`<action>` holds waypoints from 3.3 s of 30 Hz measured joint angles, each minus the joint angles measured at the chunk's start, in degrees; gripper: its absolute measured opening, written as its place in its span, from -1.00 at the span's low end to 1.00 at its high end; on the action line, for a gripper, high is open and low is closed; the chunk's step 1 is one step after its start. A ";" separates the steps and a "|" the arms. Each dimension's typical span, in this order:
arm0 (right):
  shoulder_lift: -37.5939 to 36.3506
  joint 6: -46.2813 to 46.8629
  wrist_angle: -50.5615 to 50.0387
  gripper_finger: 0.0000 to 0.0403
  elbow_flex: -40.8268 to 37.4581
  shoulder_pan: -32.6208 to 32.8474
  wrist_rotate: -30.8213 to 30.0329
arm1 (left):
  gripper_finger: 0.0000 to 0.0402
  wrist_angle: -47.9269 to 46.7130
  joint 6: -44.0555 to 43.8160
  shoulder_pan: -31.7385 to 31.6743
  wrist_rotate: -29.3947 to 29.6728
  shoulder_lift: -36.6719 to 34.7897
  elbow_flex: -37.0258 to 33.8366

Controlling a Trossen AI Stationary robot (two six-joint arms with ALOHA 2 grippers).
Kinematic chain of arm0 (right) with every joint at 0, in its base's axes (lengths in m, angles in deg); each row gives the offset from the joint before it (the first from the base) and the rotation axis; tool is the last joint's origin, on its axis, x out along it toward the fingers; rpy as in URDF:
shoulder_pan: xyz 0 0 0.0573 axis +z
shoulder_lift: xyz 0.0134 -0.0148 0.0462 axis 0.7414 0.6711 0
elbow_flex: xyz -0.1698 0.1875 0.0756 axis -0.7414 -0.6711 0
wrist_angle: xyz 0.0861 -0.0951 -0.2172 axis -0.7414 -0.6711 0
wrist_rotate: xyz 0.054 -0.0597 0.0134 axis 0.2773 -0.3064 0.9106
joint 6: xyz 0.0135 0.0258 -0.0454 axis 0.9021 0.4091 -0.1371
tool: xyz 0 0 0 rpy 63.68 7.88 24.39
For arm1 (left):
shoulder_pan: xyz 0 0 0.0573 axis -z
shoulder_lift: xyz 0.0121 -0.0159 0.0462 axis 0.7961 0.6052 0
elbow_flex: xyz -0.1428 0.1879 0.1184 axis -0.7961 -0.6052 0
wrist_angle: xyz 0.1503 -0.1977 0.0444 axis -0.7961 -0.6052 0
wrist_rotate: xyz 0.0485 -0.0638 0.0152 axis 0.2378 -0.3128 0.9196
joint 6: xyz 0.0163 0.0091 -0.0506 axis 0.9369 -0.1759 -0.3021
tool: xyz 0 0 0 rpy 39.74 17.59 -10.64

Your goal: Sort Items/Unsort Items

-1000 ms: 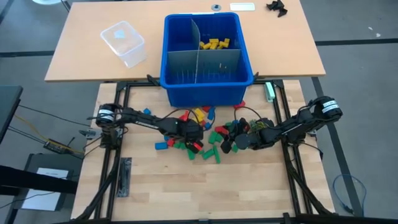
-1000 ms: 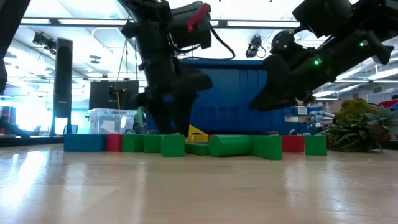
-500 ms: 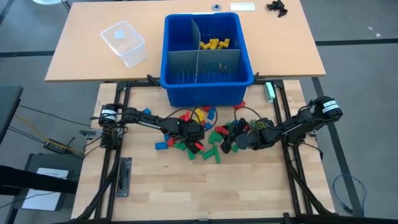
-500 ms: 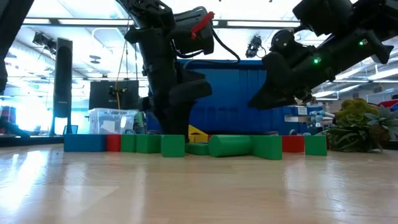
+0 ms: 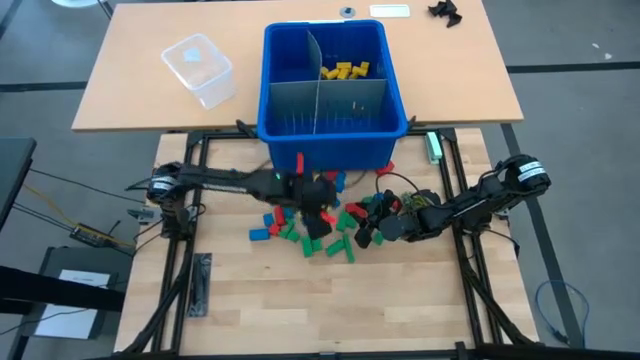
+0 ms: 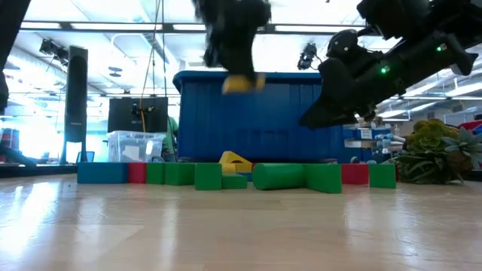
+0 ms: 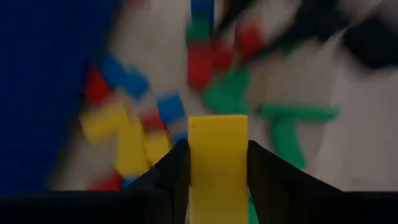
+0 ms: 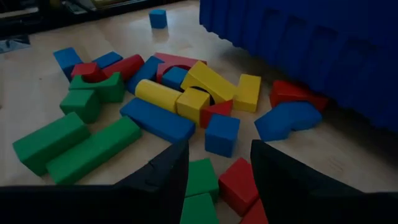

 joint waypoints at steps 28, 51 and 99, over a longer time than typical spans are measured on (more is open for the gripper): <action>-0.01 -0.30 1.68 -0.15 0.00 -1.33 -2.83 | -0.32 49.05 10.98 -40.13 -5.97 14.53 15.78; 0.03 -0.15 2.67 -0.15 0.02 -3.69 -2.46 | 0.44 44.95 12.40 -44.50 -7.84 32.11 38.78; 0.07 -1.50 1.84 -0.15 0.02 0.64 -1.79 | 0.12 30.70 6.89 -2.74 9.92 -20.44 -30.17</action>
